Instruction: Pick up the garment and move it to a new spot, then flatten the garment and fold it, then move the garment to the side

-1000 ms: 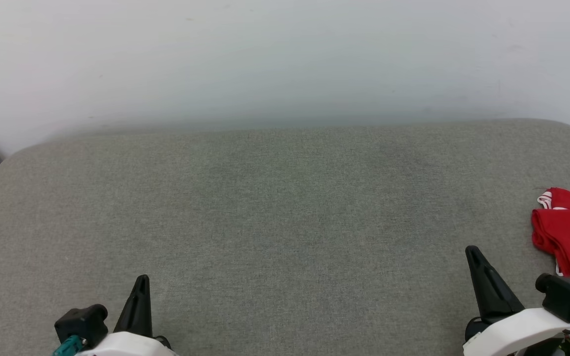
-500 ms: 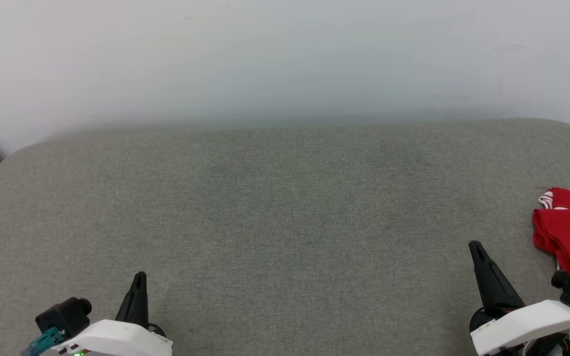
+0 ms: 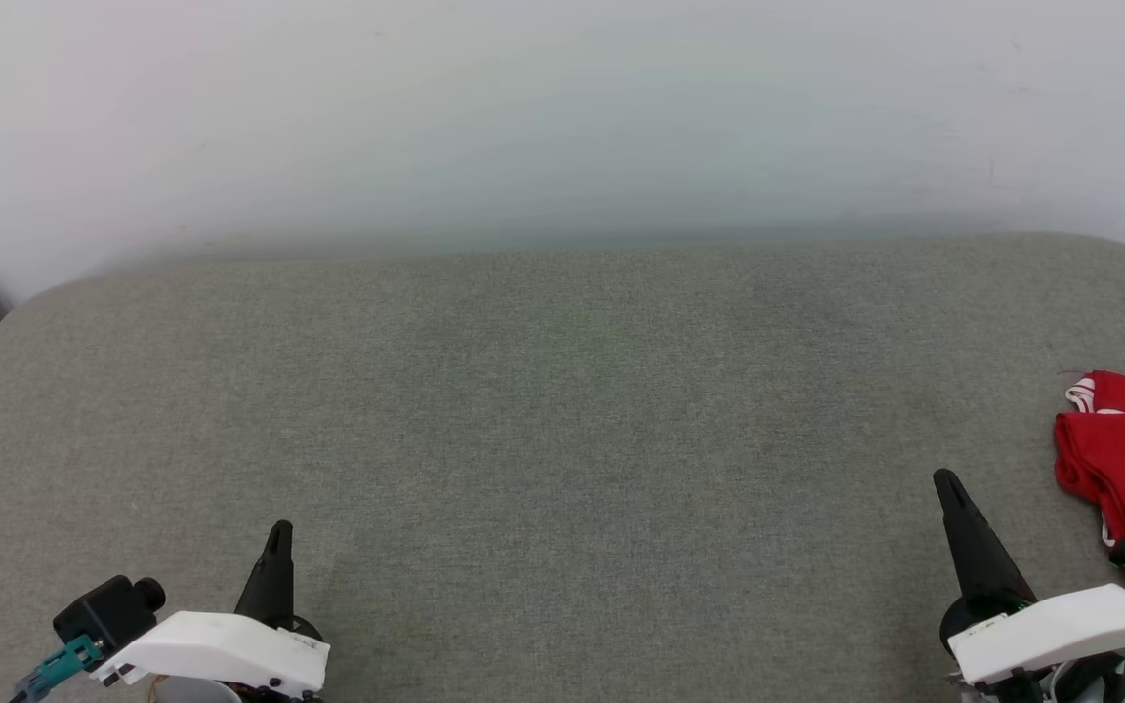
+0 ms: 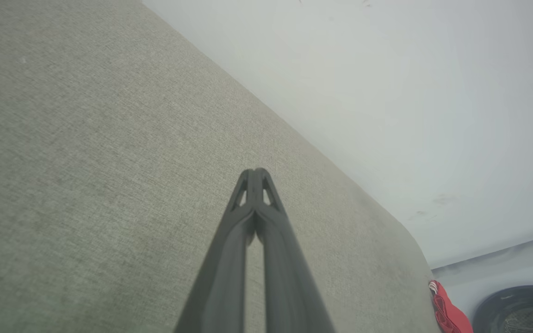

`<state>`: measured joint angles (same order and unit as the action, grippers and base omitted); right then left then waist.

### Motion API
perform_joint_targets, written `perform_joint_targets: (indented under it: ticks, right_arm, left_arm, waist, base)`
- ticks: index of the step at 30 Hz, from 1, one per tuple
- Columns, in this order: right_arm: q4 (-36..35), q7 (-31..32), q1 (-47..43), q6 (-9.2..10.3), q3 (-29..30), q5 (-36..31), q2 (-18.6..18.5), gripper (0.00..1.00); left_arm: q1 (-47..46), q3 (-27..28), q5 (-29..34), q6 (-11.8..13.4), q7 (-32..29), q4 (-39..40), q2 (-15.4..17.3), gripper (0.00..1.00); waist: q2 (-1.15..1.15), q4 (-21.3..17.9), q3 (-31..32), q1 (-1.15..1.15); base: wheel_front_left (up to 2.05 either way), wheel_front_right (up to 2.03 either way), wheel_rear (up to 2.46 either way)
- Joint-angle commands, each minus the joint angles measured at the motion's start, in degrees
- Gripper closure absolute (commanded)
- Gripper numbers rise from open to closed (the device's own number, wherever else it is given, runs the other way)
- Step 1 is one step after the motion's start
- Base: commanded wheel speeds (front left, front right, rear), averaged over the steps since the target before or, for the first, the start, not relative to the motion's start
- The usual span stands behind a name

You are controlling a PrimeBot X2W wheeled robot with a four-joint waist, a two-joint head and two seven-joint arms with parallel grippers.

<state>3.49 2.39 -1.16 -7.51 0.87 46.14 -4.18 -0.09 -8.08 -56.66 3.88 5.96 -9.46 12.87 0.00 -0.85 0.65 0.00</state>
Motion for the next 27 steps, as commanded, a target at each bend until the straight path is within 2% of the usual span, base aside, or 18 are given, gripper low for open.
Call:
perform_joint_targets:
  ticks: [1, 27]
  right_arm:
    - [-0.1, 0.1, 1.8, 0.01, 0.2, 2.5, -0.5, 1.00]
    - [3.9, 1.0, 4.0, 0.02, 1.4, 19.8, -0.5, 1.00]
  left_arm:
    - [-1.6, 1.1, -1.9, -0.8, -0.5, 0.3, -0.1, 1.00]
    - [-3.5, 5.9, -15.1, -4.9, -4.8, -1.5, -3.6, 1.00]
  waist:
    - [0.00, 0.0, 0.0, 0.00]
    - [0.00, 0.3, -0.3, 0.00]
  base:
    - [0.00, 0.00, 0.00]
    - [0.00, 0.00, 0.00]
